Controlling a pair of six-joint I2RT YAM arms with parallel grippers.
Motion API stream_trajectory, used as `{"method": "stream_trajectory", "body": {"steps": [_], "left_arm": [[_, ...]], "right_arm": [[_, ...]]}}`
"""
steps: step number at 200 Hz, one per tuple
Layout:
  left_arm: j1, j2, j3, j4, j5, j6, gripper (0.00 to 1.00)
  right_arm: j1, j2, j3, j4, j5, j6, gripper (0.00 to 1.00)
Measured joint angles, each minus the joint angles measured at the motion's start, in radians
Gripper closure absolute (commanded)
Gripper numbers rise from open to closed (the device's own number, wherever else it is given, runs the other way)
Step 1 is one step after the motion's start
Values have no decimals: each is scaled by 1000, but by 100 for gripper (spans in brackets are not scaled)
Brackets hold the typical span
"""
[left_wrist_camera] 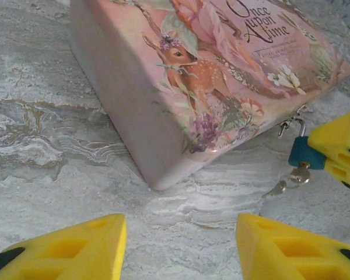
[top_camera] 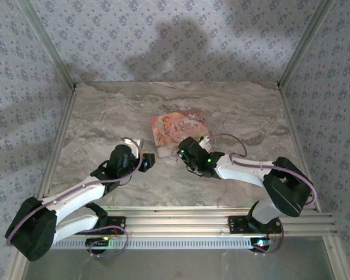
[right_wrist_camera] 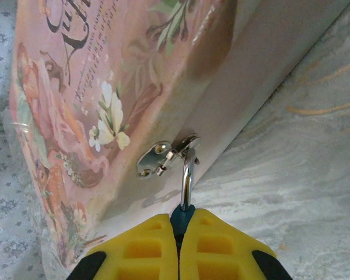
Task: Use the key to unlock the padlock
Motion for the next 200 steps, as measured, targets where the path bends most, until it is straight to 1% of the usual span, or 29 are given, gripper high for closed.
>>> {"method": "stream_trajectory", "body": {"steps": [39,101,135,168,200], "left_arm": [[0,-31,-10,-5,0,1,46],[0,-53,-26,-21,0,1,46],[0,-53,-24,-43,1,1,45],[0,-51,-17,-53,4,1,45],[0,-51,-11,-52,7,1,45]], "right_arm": [[-48,0,3,1,-34,-22,100],[-45,10,-24,44,-58,-21,100],[-81,22,-69,114,-134,-24,100],[-141,38,-90,148,-240,-80,100],[-150,12,-99,154,-267,-161,100]]}}
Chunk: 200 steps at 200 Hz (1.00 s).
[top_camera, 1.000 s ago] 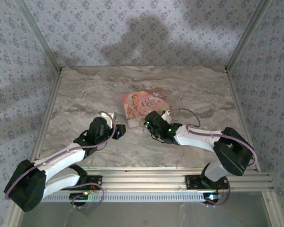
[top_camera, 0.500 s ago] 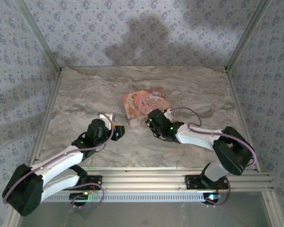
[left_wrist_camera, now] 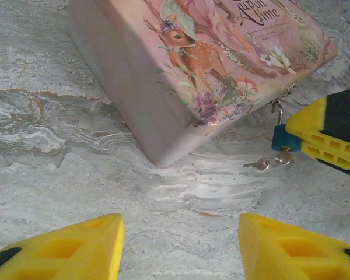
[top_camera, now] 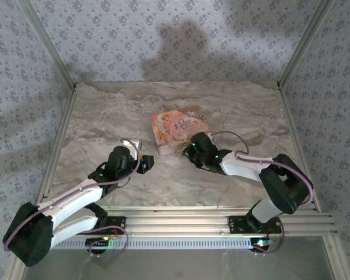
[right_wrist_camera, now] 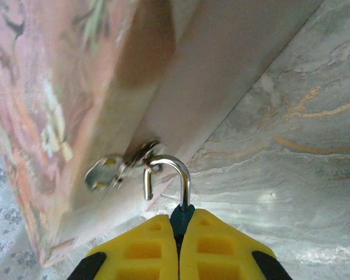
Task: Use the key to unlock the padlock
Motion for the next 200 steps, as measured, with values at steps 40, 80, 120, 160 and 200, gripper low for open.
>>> {"method": "stream_trajectory", "body": {"steps": [40,80,120,160,200], "left_arm": [[0,17,0,2,0,0,45],[0,32,0,2,12,0,45],[0,31,0,3,15,0,45],[0,23,0,3,15,0,44],[0,23,0,3,15,0,44]], "right_arm": [[2,-96,-22,-3,45,-23,100],[5,-88,-16,-26,89,-17,100],[12,-66,-44,15,104,24,100],[10,-55,-100,87,103,51,100],[1,-55,-131,163,101,51,100]]}}
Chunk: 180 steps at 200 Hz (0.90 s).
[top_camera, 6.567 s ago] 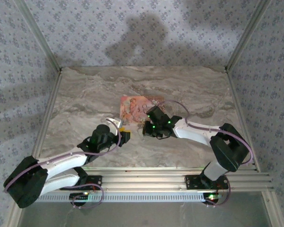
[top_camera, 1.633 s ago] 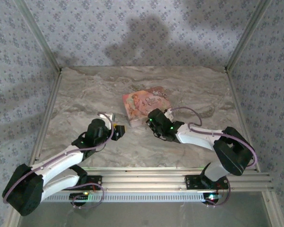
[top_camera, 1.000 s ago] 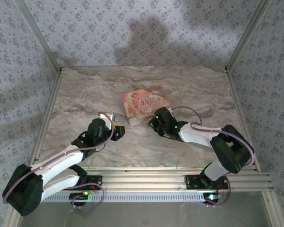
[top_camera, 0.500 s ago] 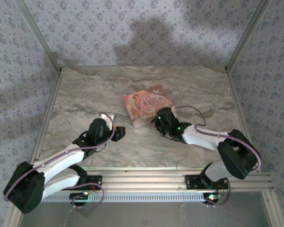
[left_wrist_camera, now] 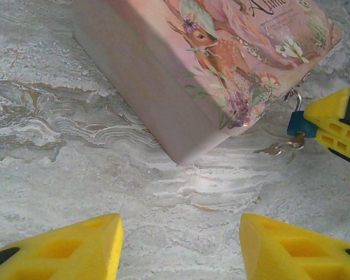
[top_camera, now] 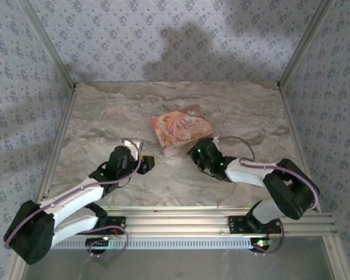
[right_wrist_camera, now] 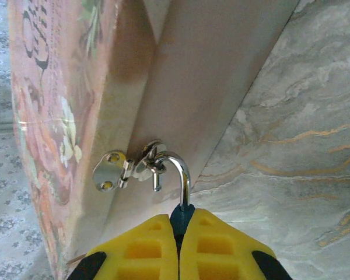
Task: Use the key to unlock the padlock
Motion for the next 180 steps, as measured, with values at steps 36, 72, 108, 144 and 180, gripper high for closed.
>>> {"method": "stream_trajectory", "body": {"steps": [36,72,108,144,180], "left_arm": [[0,0,0,0,0,0,44],[0,0,0,0,0,0,44],[0,-6,0,0,0,0,44],[0,-6,0,-1,0,0,44],[1,-6,0,0,0,0,44]], "right_arm": [[0,0,0,25,1,0,100],[0,0,0,26,17,11,100],[16,0,-6,64,68,42,100],[23,0,-17,104,92,71,100],[23,0,-17,107,114,108,100]]}}
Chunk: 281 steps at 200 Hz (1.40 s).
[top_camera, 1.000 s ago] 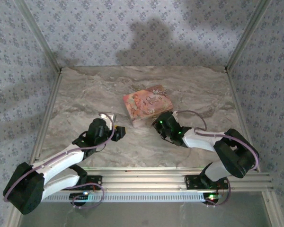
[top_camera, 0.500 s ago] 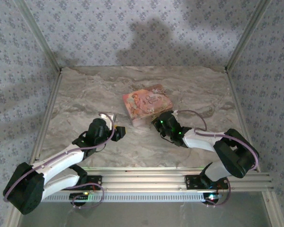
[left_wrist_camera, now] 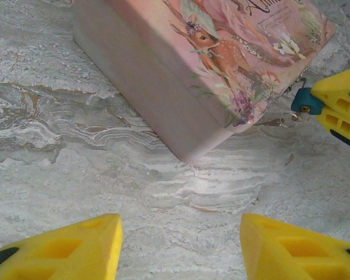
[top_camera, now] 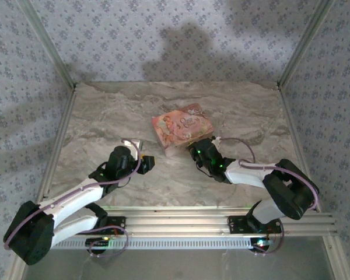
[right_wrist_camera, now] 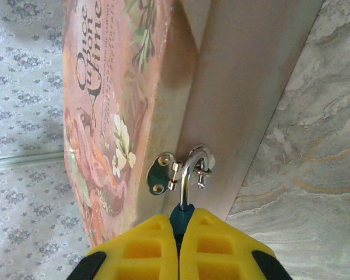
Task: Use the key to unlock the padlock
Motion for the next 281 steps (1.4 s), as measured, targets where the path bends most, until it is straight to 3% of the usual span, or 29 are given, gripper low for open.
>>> {"method": "stream_trajectory", "body": {"steps": [119,167,222,250,281], "left_arm": [[5,-45,0,-11,0,4,44],[8,-71,0,-56,-8,16,42],[51,-154,70,-225,-58,57,36],[98,-170,130,-325,-72,67,31],[146,-168,189,-439,-72,76,24]], "right_arm": [[8,-3,-14,-54,98,112,100],[6,-121,-21,-162,155,89,100],[-63,-439,-37,-383,158,-97,100],[-102,-556,-31,-496,81,-281,100],[-111,-561,-8,-567,-51,-451,100]]}}
